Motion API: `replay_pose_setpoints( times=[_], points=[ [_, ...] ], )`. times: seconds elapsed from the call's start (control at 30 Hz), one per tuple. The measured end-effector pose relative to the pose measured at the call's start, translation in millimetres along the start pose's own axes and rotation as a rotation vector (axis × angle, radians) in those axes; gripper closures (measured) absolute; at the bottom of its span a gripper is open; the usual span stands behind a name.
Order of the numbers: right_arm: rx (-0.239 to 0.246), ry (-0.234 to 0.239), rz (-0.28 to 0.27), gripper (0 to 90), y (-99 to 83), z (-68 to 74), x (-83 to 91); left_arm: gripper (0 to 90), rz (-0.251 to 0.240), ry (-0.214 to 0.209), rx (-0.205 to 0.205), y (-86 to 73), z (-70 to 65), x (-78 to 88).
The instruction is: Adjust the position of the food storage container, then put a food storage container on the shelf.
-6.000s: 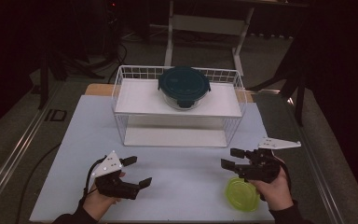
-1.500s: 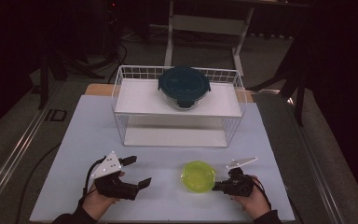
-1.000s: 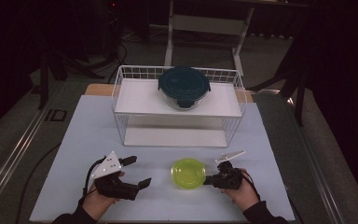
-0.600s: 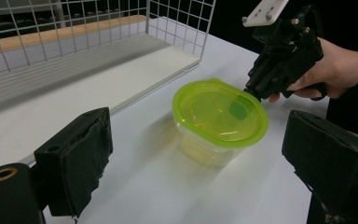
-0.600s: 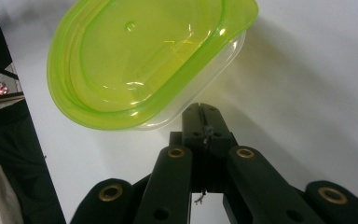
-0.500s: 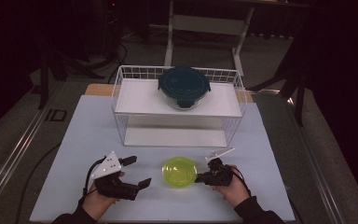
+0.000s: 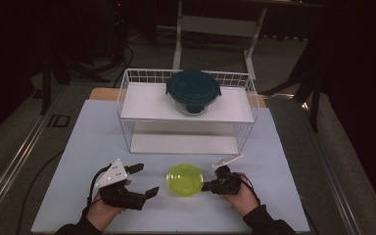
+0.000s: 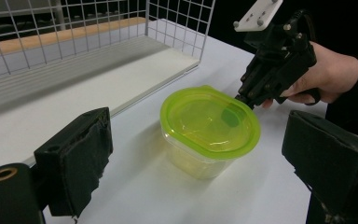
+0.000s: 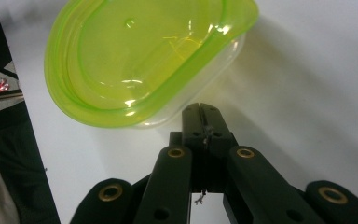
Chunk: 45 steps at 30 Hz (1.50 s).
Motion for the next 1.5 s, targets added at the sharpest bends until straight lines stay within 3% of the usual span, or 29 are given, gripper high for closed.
replay_pose_setpoints(
  times=[0.23,0.27,0.37,0.53,0.63,0.73,0.87,0.97,1.1,1.2,1.4,1.5],
  points=[
    [-0.001,-0.035,-0.024,87.2,0.2,-1.9,11.0,8.4,-0.015,0.003,0.004,0.5,0.0,0.4],
    [0.027,-0.056,-0.034,82.0,0.4,-0.1,19.1,8.4,-0.016,0.001,0.003,1.2,-0.4,0.7],
    [0.033,-0.066,-0.042,79.9,0.4,1.2,24.4,8.4,-0.019,0.001,0.005,1.5,-0.6,0.5],
    [0.036,-0.1,-0.084,72.4,-0.3,3.0,44.5,8.4,-0.032,-0.036,0.041,3.3,0.0,1.1],
    [0.03,-0.119,-0.121,62.2,0.1,4.7,54.8,8.4,-0.031,-0.049,0.048,4.6,0.2,0.8],
    [0.055,-0.153,-0.157,49.7,2.6,10.5,62.7,8.4,-0.034,-0.056,0.047,7.3,0.0,-0.5],
    [0.049,-0.121,-0.224,27.8,9.7,20.8,70.2,8.4,-0.039,-0.055,0.028,12.0,-1.3,-2.7],
    [0.039,-0.115,-0.261,22.3,13.8,24.1,72.1,8.4,-0.022,-0.067,0.038,17.5,-1.7,-6.9],
    [0.0,-0.091,-0.29,14.1,23.0,26.8,72.9,5.7,0.021,-0.085,0.073,24.7,1.0,-17.0],
    [-0.037,-0.065,-0.303,14.1,27.0,24.1,71.8,1.2,0.044,-0.092,0.126,26.3,4.6,-24.0],
    [-0.077,-0.035,-0.326,14.1,30.7,17.9,65.0,1.1,0.102,-0.097,0.195,22.4,9.2,-38.0],
    [-0.115,-0.052,-0.305,14.3,30.1,15.2,60.4,1.2,0.127,-0.099,0.24,17.8,13.1,-45.7]
  ],
)
Point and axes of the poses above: each handheld gripper's, and its own axes: x roughly backward along the jaws, y roughly out of its top, z roughly to its left, the point moved 1 cm from there along -x, roughly forward along the jaws, and after that the axes turned 11 degrees about -z, right-handed, at the moved point
